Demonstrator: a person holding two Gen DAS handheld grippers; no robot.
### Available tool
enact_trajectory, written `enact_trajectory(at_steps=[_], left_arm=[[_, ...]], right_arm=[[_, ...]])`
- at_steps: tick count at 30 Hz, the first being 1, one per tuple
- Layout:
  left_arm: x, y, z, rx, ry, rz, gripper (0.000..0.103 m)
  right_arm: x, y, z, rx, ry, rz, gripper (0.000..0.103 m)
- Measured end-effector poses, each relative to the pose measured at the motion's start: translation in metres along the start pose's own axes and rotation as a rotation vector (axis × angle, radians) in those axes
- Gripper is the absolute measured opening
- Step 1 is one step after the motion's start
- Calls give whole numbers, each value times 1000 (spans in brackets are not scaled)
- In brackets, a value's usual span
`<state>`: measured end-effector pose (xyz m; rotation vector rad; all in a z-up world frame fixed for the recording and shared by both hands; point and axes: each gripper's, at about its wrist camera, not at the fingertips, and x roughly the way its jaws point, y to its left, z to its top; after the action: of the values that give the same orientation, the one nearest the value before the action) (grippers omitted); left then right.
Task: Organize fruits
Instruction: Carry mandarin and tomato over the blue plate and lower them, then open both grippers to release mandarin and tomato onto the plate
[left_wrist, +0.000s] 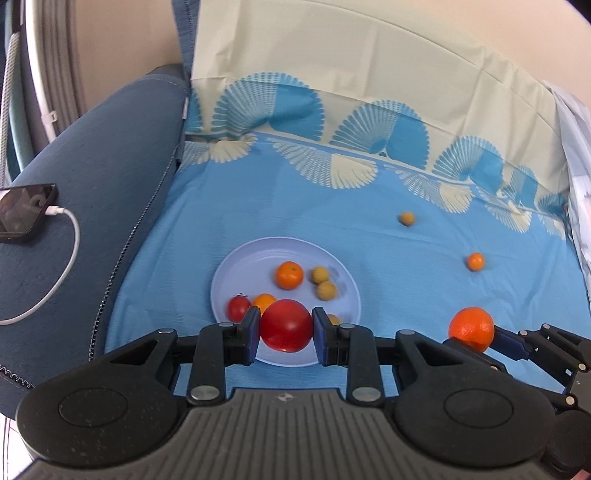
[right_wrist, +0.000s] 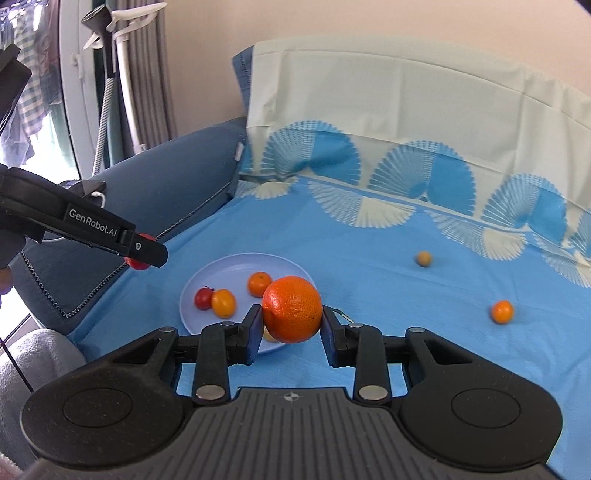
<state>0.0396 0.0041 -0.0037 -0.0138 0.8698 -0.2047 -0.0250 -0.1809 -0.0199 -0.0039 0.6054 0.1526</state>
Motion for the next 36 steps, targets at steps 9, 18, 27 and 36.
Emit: enact_trajectory(at_steps=[9,18,27,36], left_arm=[[27,20,15,-26,28,0,33],[80,16,27,-2,109,-9,33],[131,11,29,46,176,16,33],[158,12,35,54,196,33,47]], right_arm=[[41,14,11,-29,37,17,34],[98,15,12,-43,100,40,34],[144,13,10,-48,168,61,34],[176,15,5,-76,217,76,35]])
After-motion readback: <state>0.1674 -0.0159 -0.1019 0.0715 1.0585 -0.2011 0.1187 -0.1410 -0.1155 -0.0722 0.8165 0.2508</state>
